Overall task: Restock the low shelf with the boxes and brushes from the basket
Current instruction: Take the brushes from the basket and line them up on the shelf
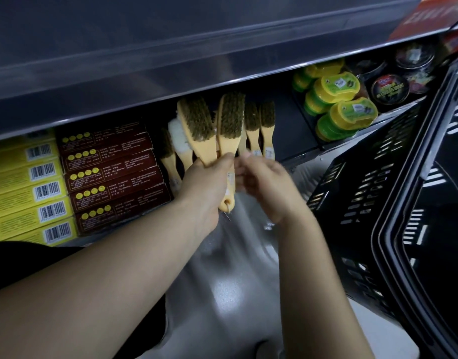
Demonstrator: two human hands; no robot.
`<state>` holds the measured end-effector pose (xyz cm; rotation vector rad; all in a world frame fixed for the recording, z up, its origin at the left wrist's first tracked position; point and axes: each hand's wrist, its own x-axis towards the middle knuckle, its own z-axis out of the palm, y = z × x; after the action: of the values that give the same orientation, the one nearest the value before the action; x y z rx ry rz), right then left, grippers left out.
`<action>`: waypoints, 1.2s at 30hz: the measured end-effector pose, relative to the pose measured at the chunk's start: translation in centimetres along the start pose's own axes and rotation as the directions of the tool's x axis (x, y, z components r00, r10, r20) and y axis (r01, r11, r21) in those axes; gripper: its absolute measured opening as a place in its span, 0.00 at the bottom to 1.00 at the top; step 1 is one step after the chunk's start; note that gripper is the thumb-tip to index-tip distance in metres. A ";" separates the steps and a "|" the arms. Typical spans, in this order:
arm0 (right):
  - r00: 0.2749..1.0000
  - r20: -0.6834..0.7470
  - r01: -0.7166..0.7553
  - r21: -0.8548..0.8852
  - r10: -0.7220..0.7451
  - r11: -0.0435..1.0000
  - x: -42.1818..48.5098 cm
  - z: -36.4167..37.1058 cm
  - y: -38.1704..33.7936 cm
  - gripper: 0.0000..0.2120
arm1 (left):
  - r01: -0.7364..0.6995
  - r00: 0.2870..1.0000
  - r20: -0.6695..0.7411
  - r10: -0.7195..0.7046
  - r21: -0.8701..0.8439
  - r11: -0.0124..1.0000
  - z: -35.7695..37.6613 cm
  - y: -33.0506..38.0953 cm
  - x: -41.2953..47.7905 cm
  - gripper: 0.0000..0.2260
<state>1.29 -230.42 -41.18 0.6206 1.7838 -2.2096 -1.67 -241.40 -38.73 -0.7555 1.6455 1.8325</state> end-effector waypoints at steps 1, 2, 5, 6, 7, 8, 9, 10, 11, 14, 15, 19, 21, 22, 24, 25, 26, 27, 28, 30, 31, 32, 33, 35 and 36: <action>0.998 0.064 0.001 0.046 -0.004 0.999 -0.9 0.5 0.2 0.10 | -0.006 1.000 0.011 0.006 0.011 1.000 0.0 0.0 -0.1 0.06; 0.996 0.087 0.004 0.093 -0.012 0.996 -1.4 0.8 0.4 0.08 | -0.009 1.000 0.019 0.009 0.024 1.000 0.0 0.0 -0.2 0.06; 1.000 0.005 -0.014 0.170 0.013 0.985 -1.5 0.4 0.9 0.08 | -0.025 0.999 0.027 0.023 0.059 0.998 0.1 -0.2 -0.3 0.05; 0.996 -0.087 -0.004 0.163 0.019 0.987 -1.0 -0.1 1.0 0.09 | -0.033 0.999 0.010 0.032 0.076 0.997 0.1 -0.2 -0.4 0.07; 0.976 -0.215 0.009 0.127 0.019 0.992 -0.1 -0.8 1.1 0.09 | -0.050 0.999 -0.011 0.052 0.096 0.994 0.1 -0.1 -0.4 0.08; 0.933 -0.360 0.014 0.068 0.011 0.998 1.2 -1.7 1.1 0.10 | -0.068 0.997 -0.025 0.071 0.111 0.992 0.1 -0.1 -0.3 0.09; 0.868 -0.496 0.006 -0.004 -0.007 1.000 2.6 -2.7 1.1 0.11 | -0.081 0.996 -0.027 0.085 0.117 0.990 0.0 0.0 -0.3 0.10; 0.796 -0.605 -0.014 -0.062 -0.026 0.998 4.1 -3.9 1.3 0.13 | -0.090 0.995 -0.024 0.094 0.120 0.989 0.0 0.0 -0.3 0.10; 0.737 -0.676 -0.038 -0.090 -0.033 0.995 5.4 -5.0 1.5 0.15 | -0.100 0.995 -0.017 0.103 0.121 0.988 -0.1 0.1 -0.3 0.11; 0.682 -0.731 -0.118 -0.078 0.024 0.990 9.3 -7.6 2.3 0.17 | -0.112 0.993 -0.007 0.114 0.114 0.987 -0.2 0.3 -0.3 0.12; 0.684 -0.728 -0.152 -0.084 0.043 0.985 10.2 -8.2 2.6 0.16 | -0.108 0.994 0.000 0.108 0.109 0.988 -0.2 0.2 -0.3 0.13; 0.700 -0.713 -0.251 -0.304 -0.044 0.919 12.1 -9.6 3.4 0.13 | -0.062 0.996 0.064 0.057 0.080 0.995 -0.3 0.1 -0.2 0.14; 0.716 -0.693 -0.255 -0.368 -0.081 0.894 12.5 -10.0 3.7 0.12 | -0.050 0.994 0.099 0.040 0.106 0.993 -0.4 0.1 -0.1 0.13; 0.719 -0.690 -0.249 -0.374 -0.088 0.893 12.6 -10.2 3.7 0.12 | -0.049 0.993 0.116 0.034 0.124 0.991 -0.4 0.0 -0.1 0.11; 0.729 -0.681 -0.227 -0.342 -0.074 0.912 12.6 -10.4 3.9 0.12 | -0.056 0.990 0.136 0.036 0.153 0.987 -0.4 0.0 -0.1 0.07; 0.737 -0.673 -0.220 -0.328 -0.064 0.919 12.4 -10.4 3.9 0.12 | -0.061 0.990 0.134 0.040 0.152 0.986 -0.3 0.1 -0.2 0.05; 0.739 -0.671 -0.212 -0.328 -0.068 0.921 12.1 -10.3 3.9 0.13 | -0.064 0.991 0.128 0.045 0.149 0.987 -0.3 0.1 -0.2 0.04; 0.729 -0.677 -0.189 -0.339 -0.100 0.921 11.5 -10.1 3.7 0.14 | -0.066 0.992 0.120 0.049 0.144 0.987 -0.3 0.1 -0.2 0.03; 0.705 -0.691 -0.148 -0.361 -0.158 0.921 10.8 -9.7 3.6 0.14 | -0.066 0.992 0.113 0.052 0.127 0.990 -0.3 0.1 -0.2 0.03; 0.637 -0.718 -0.030 -0.386 -0.279 0.922 8.9 -8.2 3.1 0.13 | -0.077 0.992 0.104 0.067 0.087 0.993 -0.5 0.2 -0.2 0.03; 0.632 -0.713 0.043 -0.360 -0.304 0.932 7.8 -7.2 2.9 0.11 | -0.096 0.991 0.098 0.087 0.090 0.991 -0.6 0.1 -0.1 0.04; 0.671 -0.679 0.118 -0.300 -0.299 0.947 6.6 -6.0 2.6 0.10 | -0.117 0.990 0.089 0.109 0.095 0.989 -0.5 0.1 0.0 0.04; 0.748 -0.605 0.168 -0.225 -0.272 0.960 5.2 -4.7 2.3 0.09 | -0.133 0.989 0.074 0.126 0.093 0.987 -0.5 0.1 0.0 0.05; 0.926 -0.328 0.166 -0.086 -0.185 0.982 2.1 -2.4 1.5 0.09 | -0.154 0.987 0.048 0.150 0.085 0.984 -0.4 0.3 -0.1 0.05; 0.973 -0.176 0.144 -0.037 -0.148 0.989 0.8 -1.5 1.2 0.08 | -0.157 0.987 0.041 0.154 0.086 0.984 -0.4 0.3 -0.1 0.05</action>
<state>1.39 -229.18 -42.85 0.7242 2.0006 -2.2874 -1.77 -241.84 -38.50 -0.5683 1.7951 1.8524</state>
